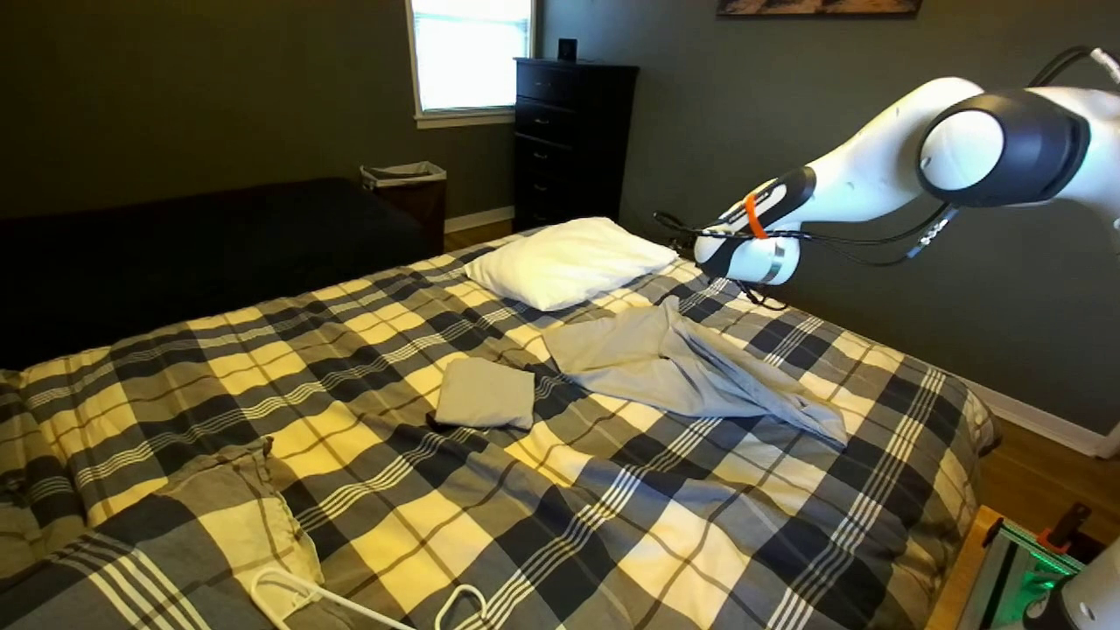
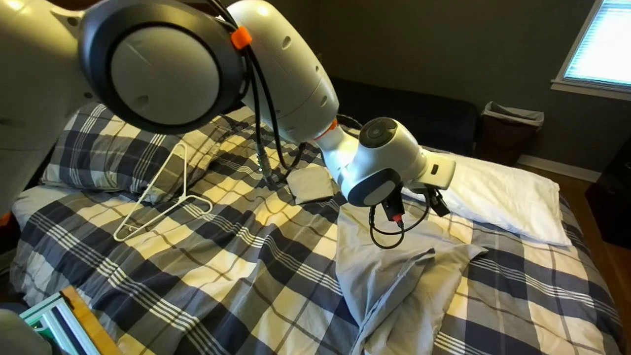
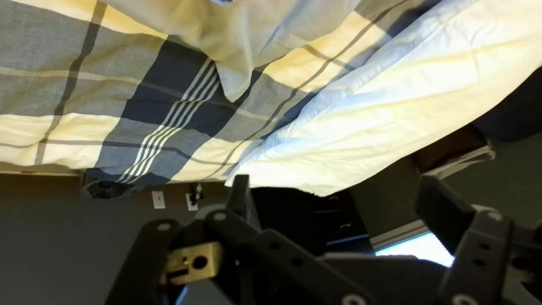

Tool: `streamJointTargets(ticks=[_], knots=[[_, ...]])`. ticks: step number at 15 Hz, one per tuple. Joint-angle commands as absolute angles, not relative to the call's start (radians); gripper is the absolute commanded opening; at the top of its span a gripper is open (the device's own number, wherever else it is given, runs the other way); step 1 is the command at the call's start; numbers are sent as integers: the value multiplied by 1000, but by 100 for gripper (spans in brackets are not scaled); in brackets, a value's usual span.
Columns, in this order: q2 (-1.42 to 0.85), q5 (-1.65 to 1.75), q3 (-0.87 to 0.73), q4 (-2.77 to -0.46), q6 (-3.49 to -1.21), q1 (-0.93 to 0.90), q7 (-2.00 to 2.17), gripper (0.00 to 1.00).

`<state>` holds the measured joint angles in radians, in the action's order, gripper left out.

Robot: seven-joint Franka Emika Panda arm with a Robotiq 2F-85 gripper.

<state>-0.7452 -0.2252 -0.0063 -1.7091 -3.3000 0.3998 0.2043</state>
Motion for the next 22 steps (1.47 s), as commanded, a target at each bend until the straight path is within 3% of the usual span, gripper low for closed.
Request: streamJointTargets(ticks=[1, 6, 12, 19, 22], knots=[[-657, -137, 211, -1773, -3122, 634, 95, 100], [-589, -156, -131, -1823, -2890, 458, 138, 100], [-564, -159, -258, -1892, -2754, 382, 171, 100], [-582, 88, -741, -2082, -2834, 3, 602, 100], [-589, 45, -721, -2055, -2827, 26, 548, 100]])
